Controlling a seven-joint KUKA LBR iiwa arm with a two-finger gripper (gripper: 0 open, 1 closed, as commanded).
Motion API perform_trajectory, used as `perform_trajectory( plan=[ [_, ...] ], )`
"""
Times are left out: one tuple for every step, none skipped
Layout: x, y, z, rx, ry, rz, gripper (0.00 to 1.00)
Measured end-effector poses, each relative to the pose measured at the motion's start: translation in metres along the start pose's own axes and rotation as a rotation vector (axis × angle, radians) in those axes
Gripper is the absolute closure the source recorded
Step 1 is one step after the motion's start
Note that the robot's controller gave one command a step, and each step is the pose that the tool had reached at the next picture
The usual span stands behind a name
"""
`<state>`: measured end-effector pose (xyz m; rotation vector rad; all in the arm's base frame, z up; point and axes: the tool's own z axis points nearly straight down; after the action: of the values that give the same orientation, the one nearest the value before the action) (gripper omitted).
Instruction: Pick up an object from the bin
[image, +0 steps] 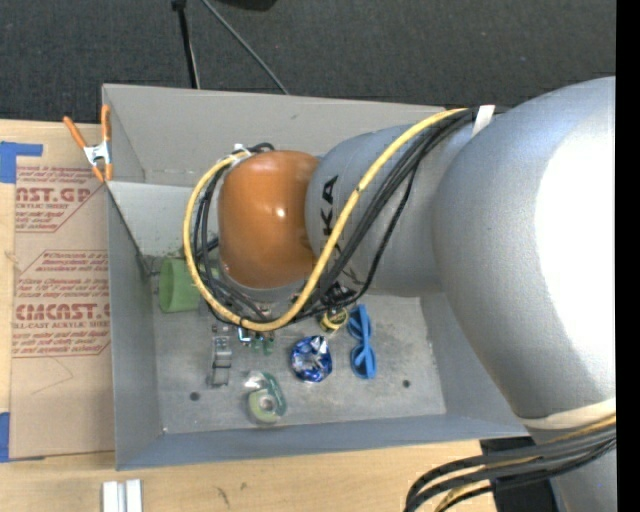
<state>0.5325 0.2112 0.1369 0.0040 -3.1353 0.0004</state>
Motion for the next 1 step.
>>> perform_trajectory(
  plan=[
    [0.0009, -0.0757, 0.0683, 0.001, -0.003, -0.161, 0.00]
  ],
)
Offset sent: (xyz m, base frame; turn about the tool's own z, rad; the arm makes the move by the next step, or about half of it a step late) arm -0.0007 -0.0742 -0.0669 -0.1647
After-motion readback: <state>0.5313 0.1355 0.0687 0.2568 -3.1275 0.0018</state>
